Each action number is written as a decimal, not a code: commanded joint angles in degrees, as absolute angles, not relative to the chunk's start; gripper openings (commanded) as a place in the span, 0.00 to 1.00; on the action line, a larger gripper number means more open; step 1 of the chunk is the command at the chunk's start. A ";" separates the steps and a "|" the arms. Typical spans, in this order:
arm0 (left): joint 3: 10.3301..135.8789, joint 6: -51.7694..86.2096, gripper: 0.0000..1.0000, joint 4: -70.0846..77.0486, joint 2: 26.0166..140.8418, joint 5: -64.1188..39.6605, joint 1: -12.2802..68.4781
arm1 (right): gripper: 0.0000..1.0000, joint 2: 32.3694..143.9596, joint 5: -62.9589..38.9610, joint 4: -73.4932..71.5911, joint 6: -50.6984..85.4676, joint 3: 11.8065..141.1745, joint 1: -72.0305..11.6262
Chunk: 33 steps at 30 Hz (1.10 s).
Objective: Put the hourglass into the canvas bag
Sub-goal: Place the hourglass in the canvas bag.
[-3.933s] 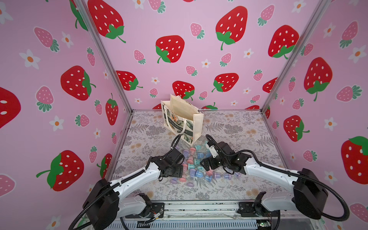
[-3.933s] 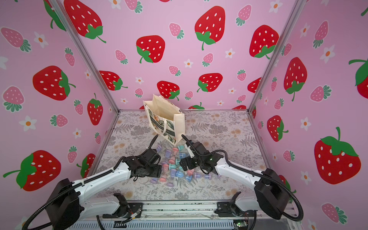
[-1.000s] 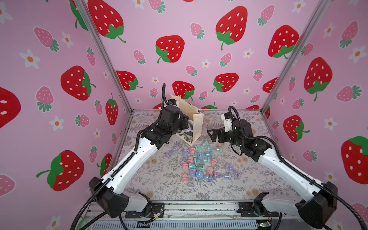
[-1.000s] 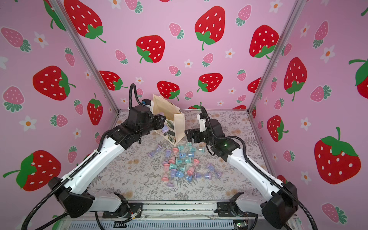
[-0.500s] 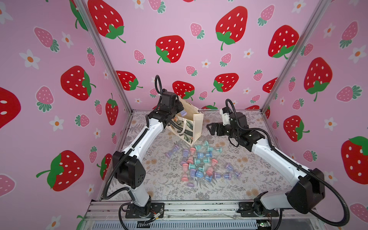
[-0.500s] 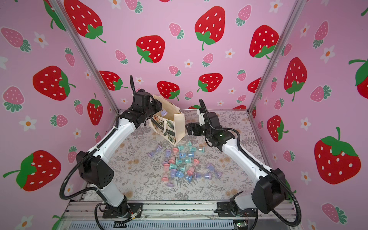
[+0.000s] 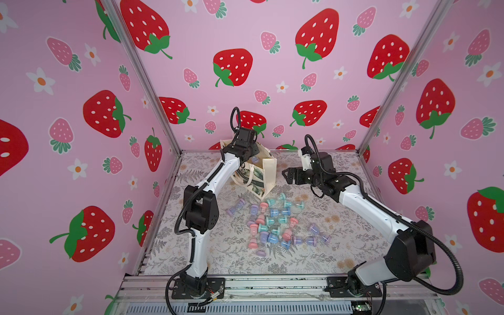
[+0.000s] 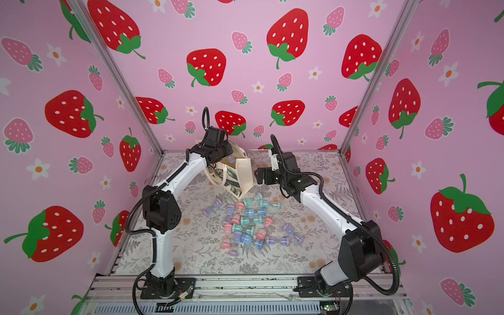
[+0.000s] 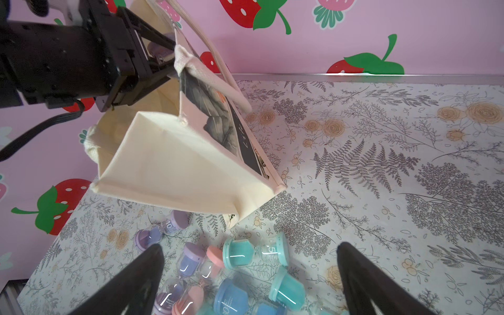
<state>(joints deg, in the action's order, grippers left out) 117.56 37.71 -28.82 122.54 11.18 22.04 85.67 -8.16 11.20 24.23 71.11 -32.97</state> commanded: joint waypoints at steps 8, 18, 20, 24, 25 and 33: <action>129.13 34.90 0.28 -38.99 132.71 15.60 22.52 | 0.99 86.53 -9.04 9.32 24.82 70.86 -31.89; 132.38 35.75 0.37 -43.59 136.52 17.27 22.67 | 0.99 85.92 -8.00 9.23 24.96 69.66 -31.55; 132.38 35.65 0.41 -43.62 135.66 17.38 22.68 | 0.99 85.66 -7.95 9.35 24.96 69.52 -31.47; 132.31 34.55 0.47 -43.42 133.34 17.62 22.69 | 0.99 85.12 -8.09 9.49 24.96 69.48 -31.38; 132.32 34.43 0.49 -43.44 132.87 17.73 22.74 | 0.99 84.95 -8.09 9.58 24.96 69.51 -31.38; 132.09 33.62 0.65 -44.03 127.68 17.89 22.89 | 0.99 82.99 -8.39 10.58 24.96 69.86 -31.29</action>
